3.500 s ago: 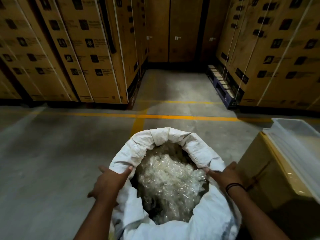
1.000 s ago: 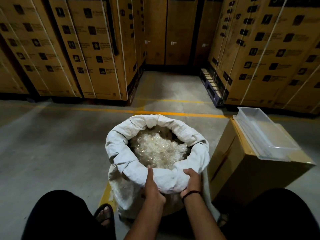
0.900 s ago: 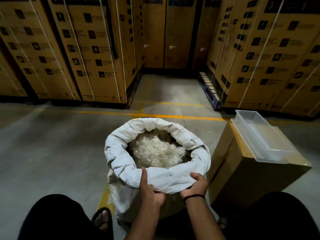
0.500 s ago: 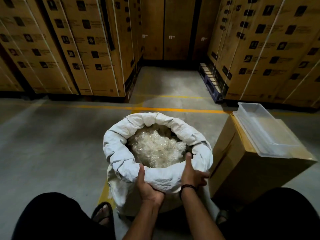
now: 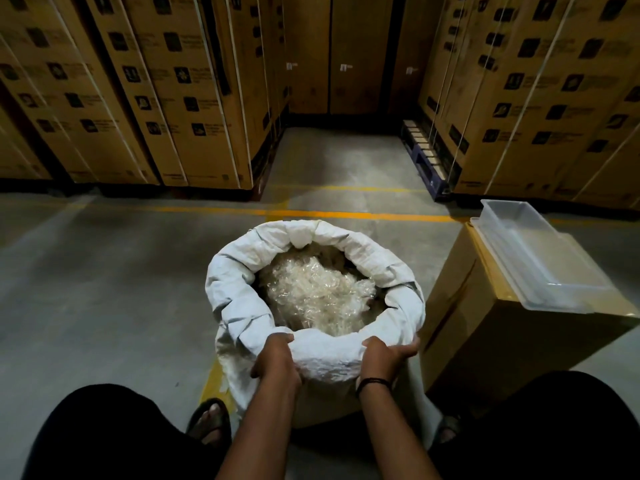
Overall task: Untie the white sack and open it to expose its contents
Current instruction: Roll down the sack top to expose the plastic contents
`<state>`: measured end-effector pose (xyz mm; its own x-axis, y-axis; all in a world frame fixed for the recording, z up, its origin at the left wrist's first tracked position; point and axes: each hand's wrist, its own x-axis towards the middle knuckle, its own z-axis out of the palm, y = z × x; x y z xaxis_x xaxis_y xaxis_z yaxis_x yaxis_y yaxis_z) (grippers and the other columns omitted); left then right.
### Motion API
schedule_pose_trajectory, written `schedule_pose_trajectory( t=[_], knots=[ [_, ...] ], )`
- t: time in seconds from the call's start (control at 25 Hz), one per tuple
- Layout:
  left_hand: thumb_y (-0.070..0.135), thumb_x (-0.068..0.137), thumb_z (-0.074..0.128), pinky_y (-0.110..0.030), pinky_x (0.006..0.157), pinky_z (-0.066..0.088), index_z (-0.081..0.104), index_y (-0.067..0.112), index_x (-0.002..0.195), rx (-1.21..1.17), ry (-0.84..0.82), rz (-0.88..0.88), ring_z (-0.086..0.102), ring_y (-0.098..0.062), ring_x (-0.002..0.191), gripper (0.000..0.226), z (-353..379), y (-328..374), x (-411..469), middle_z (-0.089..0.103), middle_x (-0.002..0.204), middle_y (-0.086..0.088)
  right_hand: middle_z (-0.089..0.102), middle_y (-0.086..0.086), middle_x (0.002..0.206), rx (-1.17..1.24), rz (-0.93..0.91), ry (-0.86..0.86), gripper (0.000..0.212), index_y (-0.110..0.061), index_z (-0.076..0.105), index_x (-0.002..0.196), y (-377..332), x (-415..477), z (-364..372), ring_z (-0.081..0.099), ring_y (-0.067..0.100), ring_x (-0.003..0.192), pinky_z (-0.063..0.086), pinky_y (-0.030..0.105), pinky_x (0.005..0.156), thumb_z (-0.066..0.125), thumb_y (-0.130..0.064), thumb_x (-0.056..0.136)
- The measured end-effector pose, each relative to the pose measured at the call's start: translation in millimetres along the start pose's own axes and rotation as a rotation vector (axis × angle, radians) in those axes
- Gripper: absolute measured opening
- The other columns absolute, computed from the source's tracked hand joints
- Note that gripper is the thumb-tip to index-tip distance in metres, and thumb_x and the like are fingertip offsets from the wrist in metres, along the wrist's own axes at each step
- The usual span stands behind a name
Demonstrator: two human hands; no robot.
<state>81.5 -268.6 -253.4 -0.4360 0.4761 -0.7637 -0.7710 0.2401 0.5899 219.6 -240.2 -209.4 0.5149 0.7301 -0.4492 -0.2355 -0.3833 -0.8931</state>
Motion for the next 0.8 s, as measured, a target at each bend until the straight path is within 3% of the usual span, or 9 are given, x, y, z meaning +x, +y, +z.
schedule_pose_trajectory(
  t=[0.08, 0.2, 0.28, 0.36, 0.48, 0.56, 0.68, 0.72, 0.8],
  knots=[
    [0.019, 0.081, 0.063, -0.052, 0.1, 0.05, 0.059, -0.006, 0.123, -0.092, 0.052, -0.013, 0.064, -0.04, 0.104, 0.049, 6, 14, -21, 0.064, 0.122, -0.024, 0.048, 0.018, 0.137, 0.168, 0.071, -0.026, 0.103, -0.029, 0.022, 0.148, 9, 6, 1, 0.055, 0.033, 0.105, 0.046, 0.049, 0.1, 0.063, 0.003, 0.059],
    [0.019, 0.074, 0.054, -0.056, 0.097, 0.049, 0.064, -0.003, 0.106, -0.318, -0.033, -0.042, 0.064, -0.043, 0.094, 0.04, 2, 4, -36, 0.066, 0.109, -0.024, 0.052, 0.015, 0.137, 0.352, 0.108, -0.025, 0.103, -0.027, 0.031, 0.146, 21, 4, 0, 0.058, 0.033, 0.111, 0.049, 0.051, 0.1, 0.063, 0.001, 0.053],
    [0.024, 0.067, 0.056, -0.054, 0.095, 0.048, 0.062, 0.006, 0.103, -0.45, -0.133, -0.018, 0.061, -0.04, 0.094, 0.041, -1, -6, -38, 0.061, 0.105, -0.019, 0.052, 0.018, 0.137, 0.356, 0.127, -0.039, 0.091, -0.022, 0.031, 0.148, 14, 2, -1, 0.058, 0.031, 0.107, 0.049, 0.042, 0.094, 0.065, 0.0, 0.066],
    [0.034, 0.07, 0.062, -0.05, 0.092, 0.05, 0.063, 0.012, 0.11, -0.458, -0.22, 0.016, 0.061, -0.038, 0.099, 0.045, -3, -4, -33, 0.061, 0.107, -0.015, 0.046, 0.024, 0.141, 0.134, 0.132, -0.02, 0.08, -0.014, 0.023, 0.151, 5, 7, 3, 0.053, 0.034, 0.113, 0.044, 0.039, 0.094, 0.067, -0.012, 0.084],
    [0.067, 0.085, 0.054, -0.053, 0.102, 0.045, 0.067, 0.022, 0.12, -0.346, -0.244, 0.024, 0.061, -0.036, 0.109, 0.058, -5, 6, -24, 0.068, 0.115, -0.011, 0.021, 0.027, 0.154, -0.335, -0.022, 0.034, 0.11, -0.007, 0.008, 0.154, -13, 17, 4, 0.031, 0.042, 0.137, 0.027, 0.046, 0.111, 0.079, -0.04, 0.077],
    [0.084, 0.072, 0.058, -0.052, 0.107, 0.043, 0.066, 0.023, 0.12, -0.164, -0.123, 0.068, 0.062, -0.034, 0.112, 0.078, 0, 11, -22, 0.069, 0.116, -0.009, 0.012, 0.025, 0.156, -0.432, -0.199, 0.034, 0.116, -0.005, 0.003, 0.155, -12, 29, 2, 0.025, 0.04, 0.137, 0.025, 0.044, 0.112, 0.082, -0.032, 0.075],
    [0.101, 0.057, 0.048, -0.046, 0.1, 0.052, 0.063, 0.014, 0.124, 0.001, 0.3, 0.311, 0.065, -0.028, 0.112, 0.111, -9, 5, 30, 0.068, 0.118, -0.007, 0.007, 0.026, 0.156, -0.469, -0.229, -0.025, 0.105, -0.008, -0.004, 0.155, -10, 42, -1, 0.021, 0.038, 0.141, 0.032, 0.044, 0.113, 0.069, -0.012, 0.08],
    [0.099, 0.06, 0.049, -0.047, 0.101, 0.052, 0.059, 0.01, 0.129, 0.07, 0.327, 0.366, 0.064, -0.031, 0.115, 0.113, -12, 16, 23, 0.066, 0.123, -0.011, 0.009, 0.026, 0.157, -0.435, -0.176, -0.045, 0.1, -0.01, -0.005, 0.155, -8, 43, -4, 0.024, 0.039, 0.141, 0.032, 0.044, 0.112, 0.062, -0.007, 0.082],
    [0.067, 0.073, 0.077, -0.05, 0.106, 0.045, 0.037, 0.002, 0.145, 0.15, 0.359, 0.151, 0.055, -0.043, 0.127, 0.104, -14, 40, -4, 0.051, 0.142, -0.026, 0.016, 0.026, 0.156, -0.379, -0.125, -0.046, 0.091, -0.011, -0.005, 0.155, -5, 40, -7, 0.03, 0.041, 0.139, 0.031, 0.043, 0.111, 0.053, -0.001, 0.086]
  ],
)
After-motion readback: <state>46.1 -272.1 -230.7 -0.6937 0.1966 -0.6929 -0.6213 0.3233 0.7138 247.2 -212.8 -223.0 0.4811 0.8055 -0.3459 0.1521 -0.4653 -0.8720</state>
